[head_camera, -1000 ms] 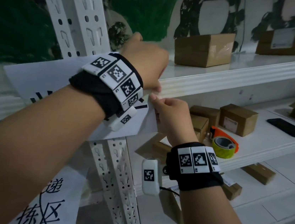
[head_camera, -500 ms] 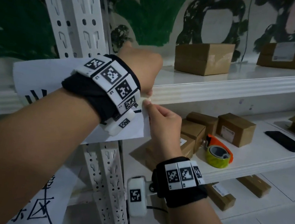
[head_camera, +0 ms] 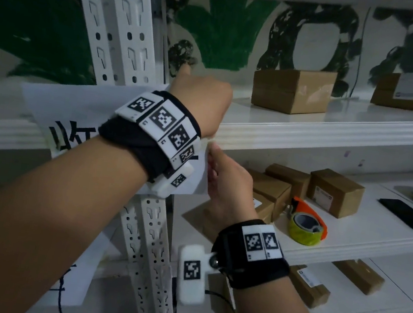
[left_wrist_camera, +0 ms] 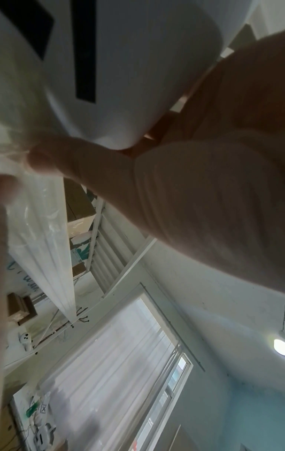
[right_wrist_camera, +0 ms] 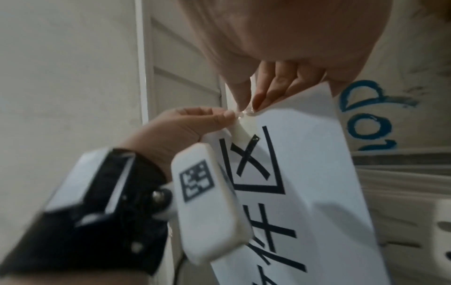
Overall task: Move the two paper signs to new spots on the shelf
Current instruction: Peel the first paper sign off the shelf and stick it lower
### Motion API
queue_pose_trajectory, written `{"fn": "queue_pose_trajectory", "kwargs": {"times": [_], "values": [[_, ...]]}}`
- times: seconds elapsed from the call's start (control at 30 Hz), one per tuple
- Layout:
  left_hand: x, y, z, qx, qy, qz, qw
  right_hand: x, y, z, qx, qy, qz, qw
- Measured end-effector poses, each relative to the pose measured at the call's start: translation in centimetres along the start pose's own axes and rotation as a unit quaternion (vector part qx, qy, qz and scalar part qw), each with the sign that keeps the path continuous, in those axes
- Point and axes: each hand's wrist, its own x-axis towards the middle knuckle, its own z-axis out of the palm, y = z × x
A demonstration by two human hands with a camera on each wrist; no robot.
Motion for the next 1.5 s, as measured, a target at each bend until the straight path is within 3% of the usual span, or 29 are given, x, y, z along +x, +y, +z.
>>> {"fn": "queue_pose_trajectory", "kwargs": {"times": [0.17,0.23,0.4,0.63,0.7,0.83,0.93,1.17,1.5], "values": [[-0.1,-0.1,0.3,-0.014,0.007,-0.007,1.000,0.3,-0.9,0.6,0.111,-0.024,0.088,0.990],[-0.3,-0.1,0.5,-0.018,0.018,-0.007,1.000,0.2,-0.6,0.9,0.128,-0.018,0.092,0.987],[-0.2,-0.3,1.2,-0.001,0.036,0.005,0.999,0.2,0.5,0.8,0.080,0.030,-0.016,0.996],[-0.3,-0.4,1.4,-0.003,0.046,0.019,0.999,0.6,1.9,0.4,-0.011,0.041,-0.159,0.986],[-0.3,-0.4,1.3,-0.013,0.048,0.021,0.999,0.6,1.9,0.2,0.006,0.033,-0.143,0.989],[-0.2,-0.5,0.9,-0.025,0.041,0.028,0.998,0.9,1.0,0.4,0.119,-0.005,-0.006,0.993],[-0.3,-0.7,0.8,-0.041,0.037,0.028,0.998,1.7,0.5,0.3,0.118,-0.036,0.030,0.992],[-0.2,-1.1,0.7,-0.056,0.036,0.034,0.997,1.9,1.3,0.6,0.033,0.019,-0.148,0.988],[-0.4,-0.8,0.5,-0.052,0.039,0.006,0.998,2.8,0.9,-0.2,-0.146,0.043,-0.317,0.936]]}}
